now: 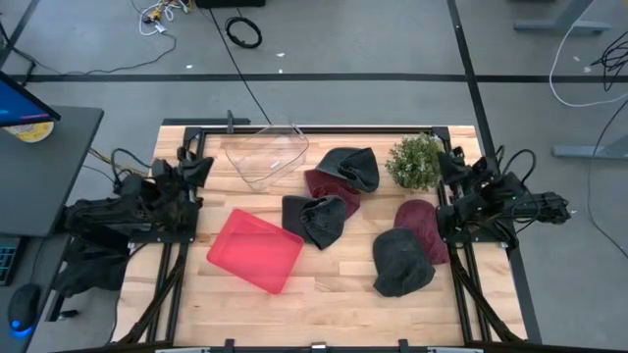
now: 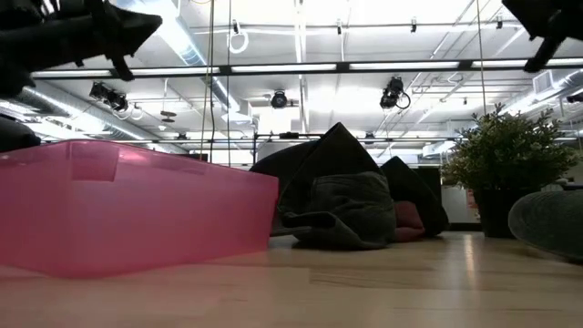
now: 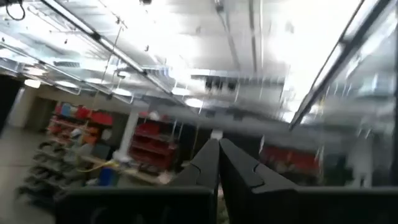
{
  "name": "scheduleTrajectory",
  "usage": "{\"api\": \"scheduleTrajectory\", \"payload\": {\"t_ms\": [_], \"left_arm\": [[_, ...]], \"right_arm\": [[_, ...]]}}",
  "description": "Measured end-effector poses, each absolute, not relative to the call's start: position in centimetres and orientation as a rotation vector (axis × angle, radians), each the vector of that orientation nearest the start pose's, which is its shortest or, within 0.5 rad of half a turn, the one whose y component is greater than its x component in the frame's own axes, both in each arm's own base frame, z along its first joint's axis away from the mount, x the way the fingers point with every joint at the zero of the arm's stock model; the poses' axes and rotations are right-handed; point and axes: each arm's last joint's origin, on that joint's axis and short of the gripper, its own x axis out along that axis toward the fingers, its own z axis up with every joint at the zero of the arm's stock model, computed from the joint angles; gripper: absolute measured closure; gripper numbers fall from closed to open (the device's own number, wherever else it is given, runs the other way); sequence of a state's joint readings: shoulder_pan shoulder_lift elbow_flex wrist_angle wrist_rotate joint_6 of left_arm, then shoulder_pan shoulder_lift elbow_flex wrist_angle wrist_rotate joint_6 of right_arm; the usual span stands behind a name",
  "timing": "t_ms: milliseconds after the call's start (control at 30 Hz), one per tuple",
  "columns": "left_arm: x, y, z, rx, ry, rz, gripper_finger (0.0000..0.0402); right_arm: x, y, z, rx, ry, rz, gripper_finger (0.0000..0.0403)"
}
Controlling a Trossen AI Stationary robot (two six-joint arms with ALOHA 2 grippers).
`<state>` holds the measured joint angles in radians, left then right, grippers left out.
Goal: Pick & Place hat
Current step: Put the top black cap into the transparent bin
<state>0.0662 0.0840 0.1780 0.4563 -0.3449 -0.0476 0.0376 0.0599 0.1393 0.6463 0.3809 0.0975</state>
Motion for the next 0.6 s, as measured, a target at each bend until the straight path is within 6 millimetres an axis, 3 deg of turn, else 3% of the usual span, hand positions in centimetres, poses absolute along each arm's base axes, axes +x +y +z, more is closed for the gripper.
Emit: {"api": "scheduleTrajectory", "payload": {"t_ms": [133,300,433,600], "left_arm": [[8.5,1.6,29.7,-0.019,-0.47,0.427,0.0397],[10.3,1.9,35.0,0.055,-0.432,0.525,0.0396],[11.3,2.3,39.1,0.022,-0.455,0.663,0.0389],[12.2,2.7,42.6,0.069,-0.428,0.819,0.0386]], "right_arm": [[6.5,-0.8,30.1,0.115,-0.634,-0.335,0.0398],[5.8,-0.9,35.9,0.072,-0.598,-0.373,0.0378],[5.7,-1.0,39.9,0.058,-0.514,-0.41,0.035],[7.3,-1.1,42.7,0.043,-0.264,-0.439,0.029]]}}
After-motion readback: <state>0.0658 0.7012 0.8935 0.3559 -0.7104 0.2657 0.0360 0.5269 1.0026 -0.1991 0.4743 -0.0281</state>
